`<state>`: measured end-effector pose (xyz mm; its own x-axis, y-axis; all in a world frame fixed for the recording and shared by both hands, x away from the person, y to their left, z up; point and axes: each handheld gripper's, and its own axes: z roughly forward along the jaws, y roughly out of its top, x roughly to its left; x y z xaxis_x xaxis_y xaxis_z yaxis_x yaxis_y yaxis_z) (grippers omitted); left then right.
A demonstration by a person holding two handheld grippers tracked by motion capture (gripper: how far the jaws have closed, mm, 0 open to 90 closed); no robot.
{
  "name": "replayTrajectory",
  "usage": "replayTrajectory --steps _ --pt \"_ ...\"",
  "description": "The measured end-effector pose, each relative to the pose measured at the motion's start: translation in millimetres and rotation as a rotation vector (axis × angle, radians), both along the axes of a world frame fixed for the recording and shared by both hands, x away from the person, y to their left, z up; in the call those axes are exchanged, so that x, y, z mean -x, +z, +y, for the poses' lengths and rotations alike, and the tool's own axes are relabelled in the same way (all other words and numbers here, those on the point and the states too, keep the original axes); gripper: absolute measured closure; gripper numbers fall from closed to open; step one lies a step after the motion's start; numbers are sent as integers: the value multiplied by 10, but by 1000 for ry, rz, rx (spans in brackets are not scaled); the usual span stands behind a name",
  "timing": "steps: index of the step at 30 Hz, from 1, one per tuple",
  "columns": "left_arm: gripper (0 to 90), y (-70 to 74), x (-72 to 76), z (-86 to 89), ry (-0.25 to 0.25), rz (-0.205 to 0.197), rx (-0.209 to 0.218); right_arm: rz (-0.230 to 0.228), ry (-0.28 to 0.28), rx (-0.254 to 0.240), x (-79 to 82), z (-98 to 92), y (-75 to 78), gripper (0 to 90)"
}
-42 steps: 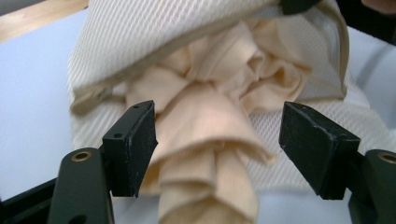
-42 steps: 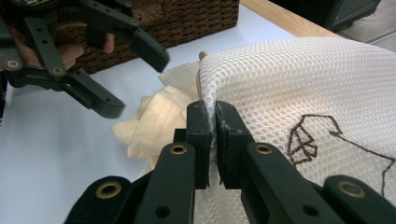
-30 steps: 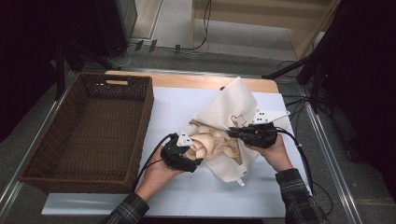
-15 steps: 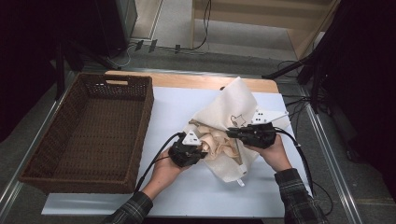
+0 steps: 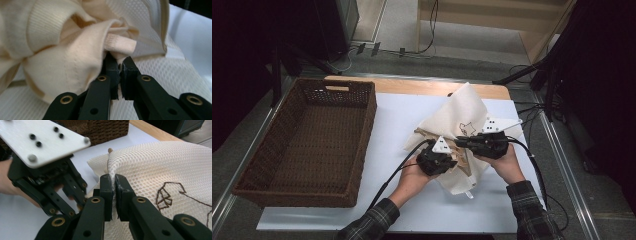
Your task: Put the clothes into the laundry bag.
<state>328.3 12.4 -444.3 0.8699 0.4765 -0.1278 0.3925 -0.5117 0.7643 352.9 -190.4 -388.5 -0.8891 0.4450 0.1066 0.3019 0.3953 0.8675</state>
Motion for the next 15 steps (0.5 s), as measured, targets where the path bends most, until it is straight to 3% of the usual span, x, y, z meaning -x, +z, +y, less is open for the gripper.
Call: replayTrajectory --steps 7,13,15 --pt "865 -60 -87 -220 25 0 33 -4 -8 -4 2 -24 22 858" --pt "854 -96 -71 -258 28 16 56 -8 -14 -6 3 -41 29 858" --pt "842 -81 -52 -252 17 13 45 -9 -12 -7 5 -41 30 858"
